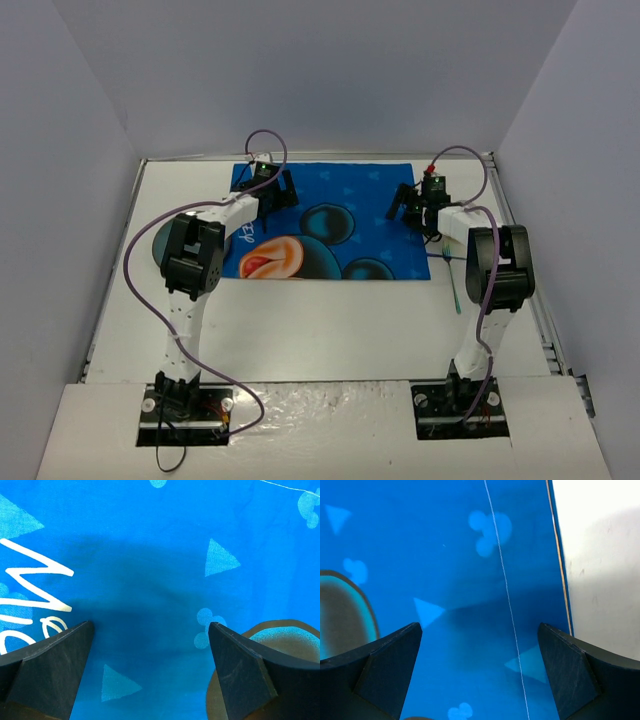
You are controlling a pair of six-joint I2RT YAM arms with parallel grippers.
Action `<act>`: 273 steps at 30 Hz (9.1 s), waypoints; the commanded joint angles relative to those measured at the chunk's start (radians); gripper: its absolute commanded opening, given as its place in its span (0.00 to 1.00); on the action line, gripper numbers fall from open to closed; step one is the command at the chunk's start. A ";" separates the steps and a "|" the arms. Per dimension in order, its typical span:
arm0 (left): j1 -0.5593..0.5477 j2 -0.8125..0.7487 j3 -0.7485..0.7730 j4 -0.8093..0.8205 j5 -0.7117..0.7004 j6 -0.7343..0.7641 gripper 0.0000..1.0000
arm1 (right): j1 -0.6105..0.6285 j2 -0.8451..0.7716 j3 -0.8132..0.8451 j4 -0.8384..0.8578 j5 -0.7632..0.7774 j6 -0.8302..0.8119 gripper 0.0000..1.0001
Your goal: Set the dinner table for one person
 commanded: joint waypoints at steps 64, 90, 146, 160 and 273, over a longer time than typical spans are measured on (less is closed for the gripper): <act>-0.004 -0.635 -0.534 -0.109 0.023 0.029 0.97 | 0.022 -0.346 -0.193 0.128 -0.040 0.109 1.00; -0.022 -0.864 -0.776 -0.074 -0.037 -0.037 0.97 | 0.011 -0.479 -0.631 0.234 0.025 0.104 1.00; 0.270 -1.221 -0.899 -0.068 0.013 -0.156 0.97 | -0.027 -0.923 -0.398 0.032 -0.162 0.062 1.00; 0.599 -1.262 -1.283 0.243 0.115 -0.429 0.97 | 0.159 -0.972 -0.399 0.041 -0.143 0.002 1.00; 0.057 -0.121 -0.448 1.092 0.624 -0.690 0.00 | 0.207 -0.979 -0.428 0.005 -0.069 0.007 1.00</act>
